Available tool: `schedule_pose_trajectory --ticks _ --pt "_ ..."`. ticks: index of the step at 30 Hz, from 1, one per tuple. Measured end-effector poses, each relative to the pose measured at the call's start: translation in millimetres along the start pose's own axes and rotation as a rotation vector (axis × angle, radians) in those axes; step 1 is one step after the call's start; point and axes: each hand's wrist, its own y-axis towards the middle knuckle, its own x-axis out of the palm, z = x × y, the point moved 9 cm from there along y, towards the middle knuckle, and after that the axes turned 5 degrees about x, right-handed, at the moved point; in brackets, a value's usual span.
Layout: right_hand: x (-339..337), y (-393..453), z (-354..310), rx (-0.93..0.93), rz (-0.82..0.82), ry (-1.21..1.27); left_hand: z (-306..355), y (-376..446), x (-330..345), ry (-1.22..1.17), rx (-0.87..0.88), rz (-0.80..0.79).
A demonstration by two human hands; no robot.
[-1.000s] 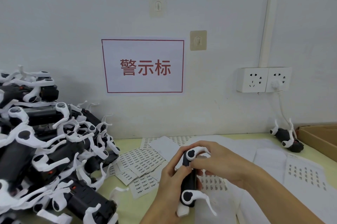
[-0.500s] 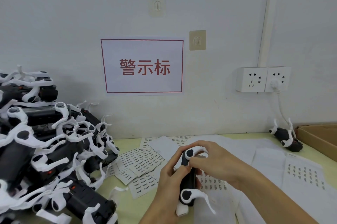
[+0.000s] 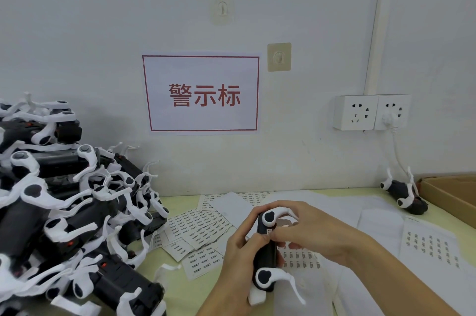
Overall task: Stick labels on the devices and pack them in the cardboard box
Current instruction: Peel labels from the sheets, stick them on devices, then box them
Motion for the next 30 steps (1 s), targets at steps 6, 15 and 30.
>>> schedule_pose_trajectory --ticks 6,15,30 --pt "1.8 1.2 2.3 -0.004 -0.051 -0.035 0.0 -0.5 0.3 -0.024 -0.008 -0.004" --pt "1.5 1.6 1.3 -0.022 -0.067 -0.019 -5.3 1.1 -3.3 -0.021 -0.028 0.03" --pt "-0.2 0.9 4.1 0.003 -0.052 0.007 -6.5 1.8 -3.0 -0.068 -0.015 0.009"
